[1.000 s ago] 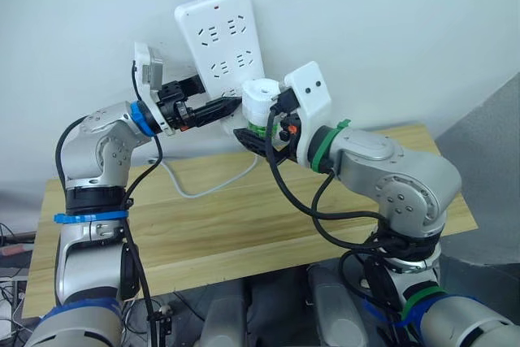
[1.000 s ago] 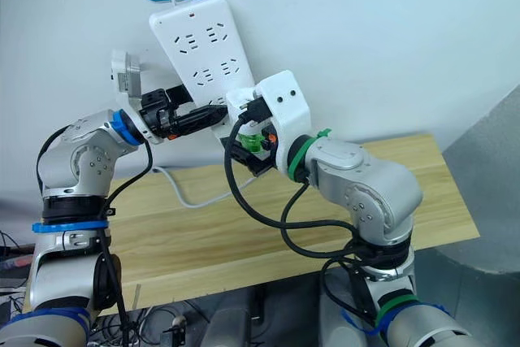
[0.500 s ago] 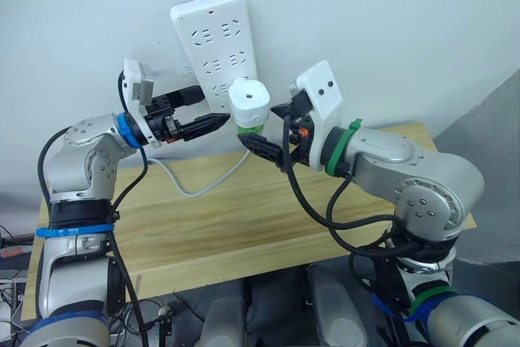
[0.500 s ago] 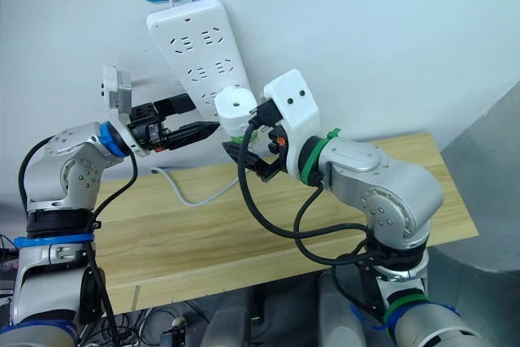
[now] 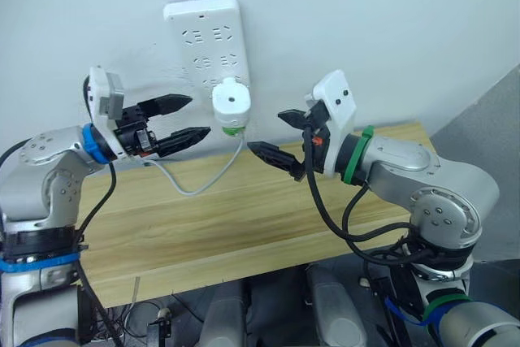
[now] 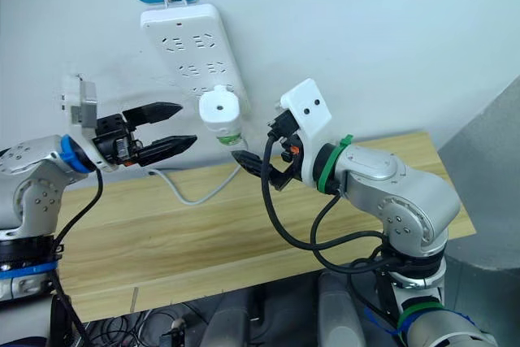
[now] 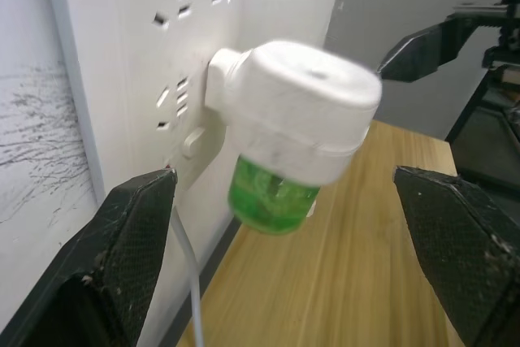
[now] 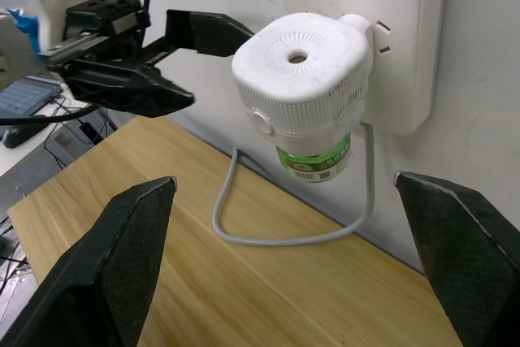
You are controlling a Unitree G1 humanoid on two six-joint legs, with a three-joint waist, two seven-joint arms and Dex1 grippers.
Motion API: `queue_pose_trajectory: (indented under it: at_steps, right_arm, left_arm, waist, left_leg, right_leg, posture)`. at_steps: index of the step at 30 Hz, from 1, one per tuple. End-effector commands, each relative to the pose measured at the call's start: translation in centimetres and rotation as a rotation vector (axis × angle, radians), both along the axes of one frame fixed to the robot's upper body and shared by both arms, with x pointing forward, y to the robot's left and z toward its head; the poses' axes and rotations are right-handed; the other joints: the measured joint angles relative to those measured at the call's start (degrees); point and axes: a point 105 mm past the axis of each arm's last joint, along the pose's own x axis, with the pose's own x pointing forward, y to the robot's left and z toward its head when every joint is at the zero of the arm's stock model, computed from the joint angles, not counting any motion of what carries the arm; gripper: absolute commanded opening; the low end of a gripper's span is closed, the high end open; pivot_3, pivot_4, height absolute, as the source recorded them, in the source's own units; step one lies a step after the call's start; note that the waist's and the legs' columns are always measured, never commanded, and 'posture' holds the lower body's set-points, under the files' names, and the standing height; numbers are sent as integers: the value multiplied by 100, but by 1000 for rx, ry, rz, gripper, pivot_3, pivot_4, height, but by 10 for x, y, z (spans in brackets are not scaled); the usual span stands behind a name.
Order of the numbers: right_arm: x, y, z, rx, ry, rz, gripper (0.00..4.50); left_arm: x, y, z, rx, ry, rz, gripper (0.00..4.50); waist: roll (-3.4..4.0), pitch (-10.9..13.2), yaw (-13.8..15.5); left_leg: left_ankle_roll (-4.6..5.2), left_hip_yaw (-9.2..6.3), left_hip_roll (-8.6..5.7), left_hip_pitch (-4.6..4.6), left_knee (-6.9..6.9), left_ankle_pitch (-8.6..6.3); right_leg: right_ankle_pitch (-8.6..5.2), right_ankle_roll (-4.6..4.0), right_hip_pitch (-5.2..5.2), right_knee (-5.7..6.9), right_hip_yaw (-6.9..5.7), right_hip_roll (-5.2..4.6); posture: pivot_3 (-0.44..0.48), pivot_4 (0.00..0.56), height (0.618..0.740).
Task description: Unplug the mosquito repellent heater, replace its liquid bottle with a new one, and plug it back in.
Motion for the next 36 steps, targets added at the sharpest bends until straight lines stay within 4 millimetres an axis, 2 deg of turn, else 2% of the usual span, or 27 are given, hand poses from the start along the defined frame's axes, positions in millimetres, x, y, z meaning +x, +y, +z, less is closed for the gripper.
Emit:
queue_pose_trajectory:
  at_steps: [1,12,15,26,36]
  right_arm:
    - [-9,2,7,17,-54,35,4500]
    - [-13,8,2,24,-45,65,4500]
    - [-13,11,1,30,-42,70,3942]
    - [-13,17,-3,50,-21,89,27]
    - [-7,22,-9,40,-27,60,27]
  left_arm:
    - [-20,0,14,4,-48,2,4488]
    - [-55,-7,17,39,-24,-22,4488]
    - [-60,-10,19,48,-29,-24,4500]
    - [-74,-15,13,48,-16,-6,4500]
    - [-80,-20,13,34,-31,23,4500]
  waist:
    - [-1,-1,8]
    - [-16,-14,120]
    - [-24,-21,134]
    - [-39,-44,145]
    - [-47,-78,146]
  left_leg:
    - [0,0,0,0,0,0]
    - [-2,3,2,6,4,1]
    - [-4,3,2,8,4,2]
    - [-5,6,5,16,3,3]
    - [-5,7,5,20,2,3]
  right_leg:
    - [0,0,0,0,0,0]
    - [2,-4,4,2,1,0]
    - [3,-4,7,2,1,0]
    - [5,-8,11,4,2,1]
    - [6,-10,13,6,3,2]
  posture:
    - [-146,273,734]
    - [-118,262,734]
    - [-105,258,734]
    - [-87,253,734]
    - [-96,247,734]
